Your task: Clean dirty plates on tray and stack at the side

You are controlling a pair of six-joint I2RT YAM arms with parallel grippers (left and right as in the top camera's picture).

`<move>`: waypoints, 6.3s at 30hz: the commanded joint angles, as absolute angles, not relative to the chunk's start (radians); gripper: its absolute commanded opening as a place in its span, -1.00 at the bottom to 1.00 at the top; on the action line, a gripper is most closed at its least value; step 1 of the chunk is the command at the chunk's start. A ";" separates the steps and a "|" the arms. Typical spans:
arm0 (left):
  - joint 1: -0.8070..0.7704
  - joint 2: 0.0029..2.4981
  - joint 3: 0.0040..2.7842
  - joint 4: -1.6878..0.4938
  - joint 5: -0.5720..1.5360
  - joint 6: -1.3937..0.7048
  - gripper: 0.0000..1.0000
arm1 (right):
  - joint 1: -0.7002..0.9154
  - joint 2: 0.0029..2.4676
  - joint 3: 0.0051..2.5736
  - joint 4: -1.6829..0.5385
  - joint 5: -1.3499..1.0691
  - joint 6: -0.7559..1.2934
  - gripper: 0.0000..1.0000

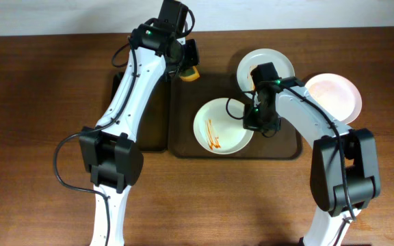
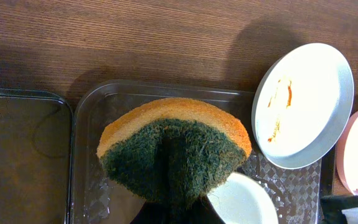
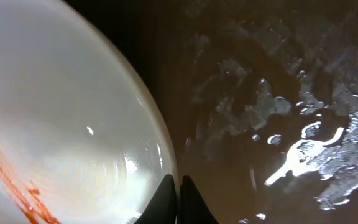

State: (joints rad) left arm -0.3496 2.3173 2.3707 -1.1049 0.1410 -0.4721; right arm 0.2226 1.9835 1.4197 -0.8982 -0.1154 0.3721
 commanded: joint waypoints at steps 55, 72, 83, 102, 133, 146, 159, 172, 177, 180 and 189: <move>-0.557 2.717 2.370 -1.307 -0.076 -0.671 -1.00 | 0.254 2.149 1.436 -0.633 -0.149 0.410 -0.92; -0.480 2.717 2.370 -1.293 -0.072 -0.667 -1.00 | 0.157 2.152 1.404 -0.612 -0.356 0.303 -0.92; -0.635 2.717 2.370 -1.240 -0.076 -0.661 -1.00 | 0.157 2.152 1.404 -0.612 -0.355 0.303 -0.92; -0.503 2.719 2.370 -1.539 0.285 -0.445 -1.00 | 0.158 2.152 1.404 -0.606 -0.348 0.303 -0.92; -0.246 2.621 3.137 -1.632 0.173 -0.365 -1.00 | 0.255 2.138 1.434 -0.604 -0.260 0.289 -0.92; -0.239 2.621 3.136 -1.615 0.168 -0.364 -1.00 | 0.434 1.710 1.465 -0.833 0.520 0.240 -0.92; -0.237 2.622 3.124 -1.621 0.168 -0.365 -1.00 | 0.536 1.750 1.462 -0.838 0.620 0.538 -0.92; -0.350 2.650 2.796 -1.579 0.113 -0.618 -1.00 | 0.321 2.053 1.462 -0.728 -0.020 0.723 -0.92; -0.403 2.650 2.640 -1.506 0.112 -0.617 -1.00 | 0.280 2.090 1.423 -0.685 -0.138 0.711 -0.92; -0.432 2.650 2.559 -1.444 0.112 -0.618 -1.00 | 0.259 2.090 1.380 -0.645 -0.174 0.678 -0.92; -0.556 2.651 2.199 -1.293 -0.089 -0.999 -1.00 | 0.240 2.101 1.366 -0.579 -0.231 0.572 -0.92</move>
State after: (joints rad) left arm -0.5198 2.5771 2.3131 -1.3060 -0.0685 -0.9436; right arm 0.2443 2.0762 1.3926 -0.5808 -0.2375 0.5957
